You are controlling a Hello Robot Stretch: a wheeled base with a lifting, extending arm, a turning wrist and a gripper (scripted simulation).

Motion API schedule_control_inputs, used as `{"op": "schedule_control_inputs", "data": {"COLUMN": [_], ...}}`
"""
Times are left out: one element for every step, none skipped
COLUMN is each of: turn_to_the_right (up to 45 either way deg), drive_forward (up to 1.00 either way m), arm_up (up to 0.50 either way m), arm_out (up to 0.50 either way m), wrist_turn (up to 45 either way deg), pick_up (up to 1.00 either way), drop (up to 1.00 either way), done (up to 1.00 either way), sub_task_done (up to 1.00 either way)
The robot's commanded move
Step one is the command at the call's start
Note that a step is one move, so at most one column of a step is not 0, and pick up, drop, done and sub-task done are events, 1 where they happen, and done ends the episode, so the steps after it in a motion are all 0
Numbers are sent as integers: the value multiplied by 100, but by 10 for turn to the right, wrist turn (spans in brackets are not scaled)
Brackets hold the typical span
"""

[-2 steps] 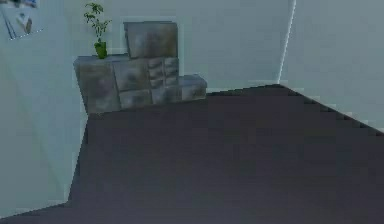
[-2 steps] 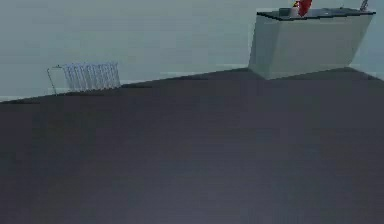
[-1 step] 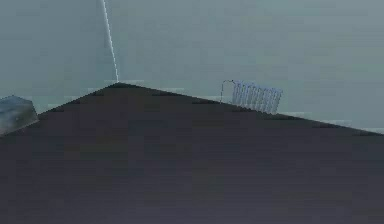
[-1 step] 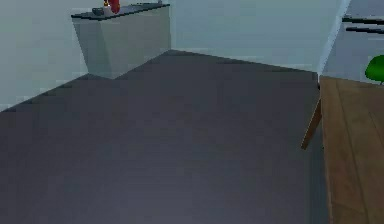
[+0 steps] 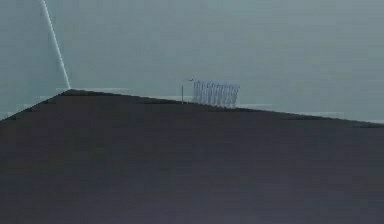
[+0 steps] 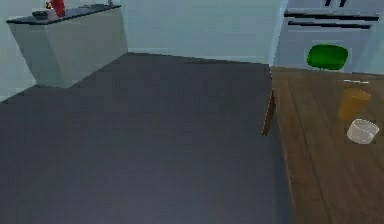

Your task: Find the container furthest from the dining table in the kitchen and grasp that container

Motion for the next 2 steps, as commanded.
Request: {"op": "schedule_control_inputs", "data": {"turn_to_the_right": [0, 450], "drive_forward": [35, 0], "arm_up": [0, 0], "arm_out": [0, 0], "wrist_turn": [0, 0], "pick_up": [0, 0], "drop": [0, 0], "done": [0, 0], "sub_task_done": [0, 0]}}
